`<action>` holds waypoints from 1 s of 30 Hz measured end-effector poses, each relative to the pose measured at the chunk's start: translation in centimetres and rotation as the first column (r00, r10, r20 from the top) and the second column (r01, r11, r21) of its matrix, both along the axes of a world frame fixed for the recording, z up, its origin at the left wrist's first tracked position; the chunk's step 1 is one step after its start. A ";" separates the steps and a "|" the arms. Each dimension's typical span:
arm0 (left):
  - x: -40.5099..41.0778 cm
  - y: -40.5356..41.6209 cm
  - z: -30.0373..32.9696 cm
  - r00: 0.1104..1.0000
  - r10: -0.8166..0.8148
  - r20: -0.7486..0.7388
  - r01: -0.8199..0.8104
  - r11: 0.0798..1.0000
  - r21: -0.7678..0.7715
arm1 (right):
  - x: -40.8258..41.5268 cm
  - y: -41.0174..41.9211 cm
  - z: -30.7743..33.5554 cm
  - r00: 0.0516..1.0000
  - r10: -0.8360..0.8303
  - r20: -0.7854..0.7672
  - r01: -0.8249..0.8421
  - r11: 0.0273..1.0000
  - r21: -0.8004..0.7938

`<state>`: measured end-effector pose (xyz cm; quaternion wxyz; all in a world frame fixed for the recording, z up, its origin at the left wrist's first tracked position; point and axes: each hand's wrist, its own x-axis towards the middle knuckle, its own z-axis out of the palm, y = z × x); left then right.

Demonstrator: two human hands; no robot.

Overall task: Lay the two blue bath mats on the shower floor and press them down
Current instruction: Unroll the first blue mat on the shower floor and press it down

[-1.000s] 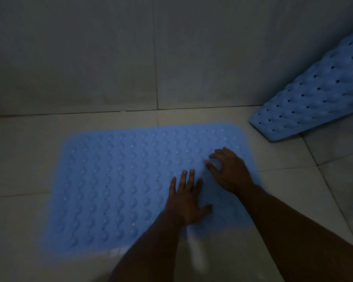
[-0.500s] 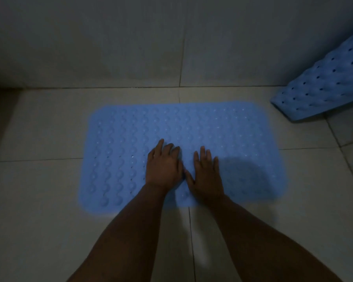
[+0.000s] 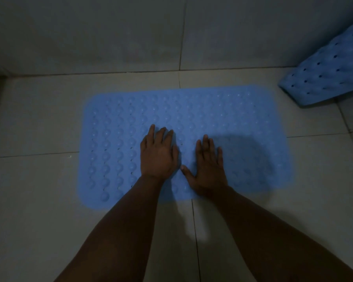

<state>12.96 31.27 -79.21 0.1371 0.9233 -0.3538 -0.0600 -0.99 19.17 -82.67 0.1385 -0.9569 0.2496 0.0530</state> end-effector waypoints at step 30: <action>-7.0 -2.1 -3.1 0.975 -0.220 -0.015 0.221 0.973 0.062 | 3.0 -8.9 2.7 0.917 0.054 0.396 -0.067 0.998 0.018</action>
